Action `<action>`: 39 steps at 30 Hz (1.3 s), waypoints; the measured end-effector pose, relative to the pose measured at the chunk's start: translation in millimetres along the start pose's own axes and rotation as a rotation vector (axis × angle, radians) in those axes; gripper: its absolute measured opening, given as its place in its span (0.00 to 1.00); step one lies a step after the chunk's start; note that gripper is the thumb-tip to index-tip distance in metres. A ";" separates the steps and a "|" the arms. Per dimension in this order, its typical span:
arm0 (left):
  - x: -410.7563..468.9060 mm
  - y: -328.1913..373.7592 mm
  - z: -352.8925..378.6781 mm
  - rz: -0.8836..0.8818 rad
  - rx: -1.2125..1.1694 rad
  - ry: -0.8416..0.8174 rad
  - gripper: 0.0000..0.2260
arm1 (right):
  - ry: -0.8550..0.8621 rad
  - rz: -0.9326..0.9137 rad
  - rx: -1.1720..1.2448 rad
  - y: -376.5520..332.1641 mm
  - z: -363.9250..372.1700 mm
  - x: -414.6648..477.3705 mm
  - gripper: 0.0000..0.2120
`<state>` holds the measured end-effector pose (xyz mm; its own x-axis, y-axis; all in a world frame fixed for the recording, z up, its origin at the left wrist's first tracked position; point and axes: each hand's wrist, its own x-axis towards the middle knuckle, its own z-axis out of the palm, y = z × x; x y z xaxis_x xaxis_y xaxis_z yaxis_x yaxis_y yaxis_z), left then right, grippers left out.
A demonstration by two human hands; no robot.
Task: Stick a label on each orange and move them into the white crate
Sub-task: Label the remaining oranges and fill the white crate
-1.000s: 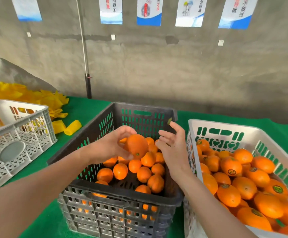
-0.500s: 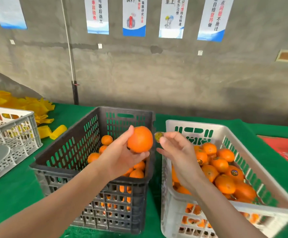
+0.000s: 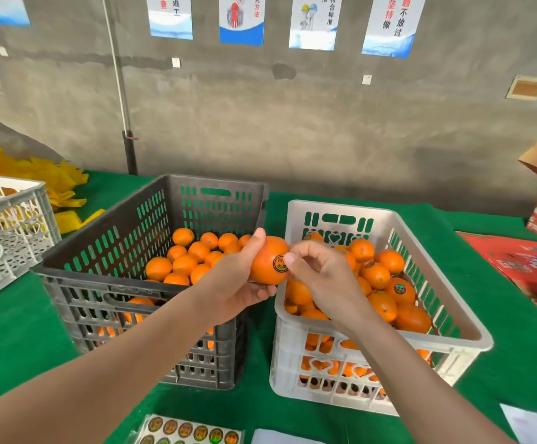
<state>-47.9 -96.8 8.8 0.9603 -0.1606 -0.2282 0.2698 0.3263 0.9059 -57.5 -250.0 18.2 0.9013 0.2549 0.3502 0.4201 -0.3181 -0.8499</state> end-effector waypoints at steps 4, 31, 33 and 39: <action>-0.1 -4.7 6.4 -0.002 0.001 0.009 0.24 | 0.017 -0.033 -0.079 3.2 -5.4 -1.1 0.03; 100.4 -78.4 45.8 0.390 1.683 0.020 0.07 | 0.329 0.294 -0.276 157.9 -78.6 100.7 0.30; 99.6 -78.2 44.5 0.398 1.655 0.017 0.06 | 0.324 0.317 -0.281 169.7 -76.6 126.6 0.31; 98.9 -77.0 42.8 0.388 1.570 0.031 0.07 | 0.181 0.460 -0.556 181.7 -67.4 146.6 0.34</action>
<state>23.2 -177.7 -68.2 0.9560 -0.2758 0.1004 -0.2934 -0.8875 0.3554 158.0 -332.0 -58.4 0.9820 -0.1550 0.1078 -0.0559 -0.7840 -0.6182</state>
